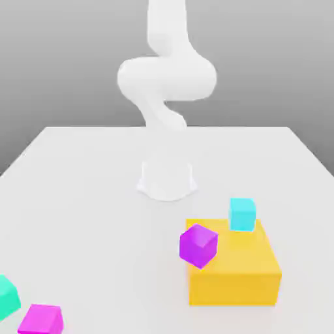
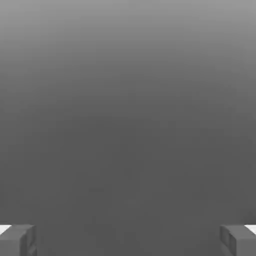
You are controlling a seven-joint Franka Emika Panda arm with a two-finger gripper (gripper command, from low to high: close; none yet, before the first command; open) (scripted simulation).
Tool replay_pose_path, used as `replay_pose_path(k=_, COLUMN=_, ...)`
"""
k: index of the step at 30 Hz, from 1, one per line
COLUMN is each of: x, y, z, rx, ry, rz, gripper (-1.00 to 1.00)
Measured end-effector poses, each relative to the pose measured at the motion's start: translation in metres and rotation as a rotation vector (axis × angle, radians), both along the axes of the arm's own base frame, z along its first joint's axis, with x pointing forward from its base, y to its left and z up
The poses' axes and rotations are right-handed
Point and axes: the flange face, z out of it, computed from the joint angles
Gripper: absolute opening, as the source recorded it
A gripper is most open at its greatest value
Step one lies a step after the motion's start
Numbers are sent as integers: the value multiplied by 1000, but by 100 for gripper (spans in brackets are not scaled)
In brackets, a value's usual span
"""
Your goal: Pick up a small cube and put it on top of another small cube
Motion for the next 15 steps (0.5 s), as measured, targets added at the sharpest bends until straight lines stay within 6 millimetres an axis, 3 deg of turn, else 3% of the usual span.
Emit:
replay_pose_path(k=8, x=88, y=-49, z=-110, rx=51, ry=200, rz=12, gripper=0)
replay_pose_path(k=15, x=133, y=-92, z=-223, rx=73, ry=365, rz=-2, gripper=0)
